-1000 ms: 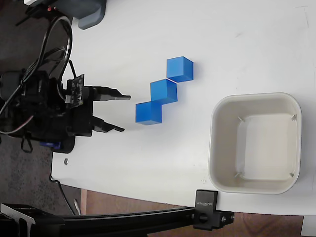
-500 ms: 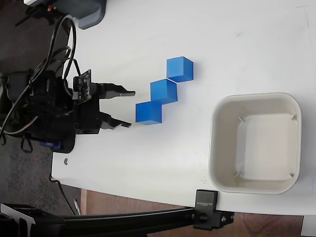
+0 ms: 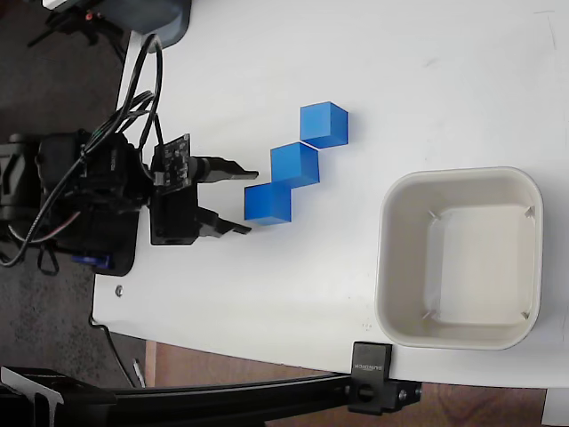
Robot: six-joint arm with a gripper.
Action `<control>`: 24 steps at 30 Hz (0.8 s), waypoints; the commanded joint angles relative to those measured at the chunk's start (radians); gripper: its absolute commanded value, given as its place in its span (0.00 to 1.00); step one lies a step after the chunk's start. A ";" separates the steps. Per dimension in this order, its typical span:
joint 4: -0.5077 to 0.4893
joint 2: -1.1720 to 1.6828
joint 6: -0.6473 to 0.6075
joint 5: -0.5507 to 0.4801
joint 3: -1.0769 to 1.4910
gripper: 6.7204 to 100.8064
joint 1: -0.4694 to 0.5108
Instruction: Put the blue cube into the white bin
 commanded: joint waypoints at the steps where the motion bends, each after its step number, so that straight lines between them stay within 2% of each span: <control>1: -0.049 -0.012 0.003 -0.008 -0.018 0.99 0.008; 6: -0.080 -0.018 0.008 -0.006 -0.002 0.99 0.009; 16: -0.094 -0.054 0.008 -0.008 -0.015 0.89 0.009; 22: -0.100 -0.089 0.012 -0.003 -0.032 0.75 0.009; 24: -0.100 -0.086 0.020 0.009 -0.034 0.66 0.006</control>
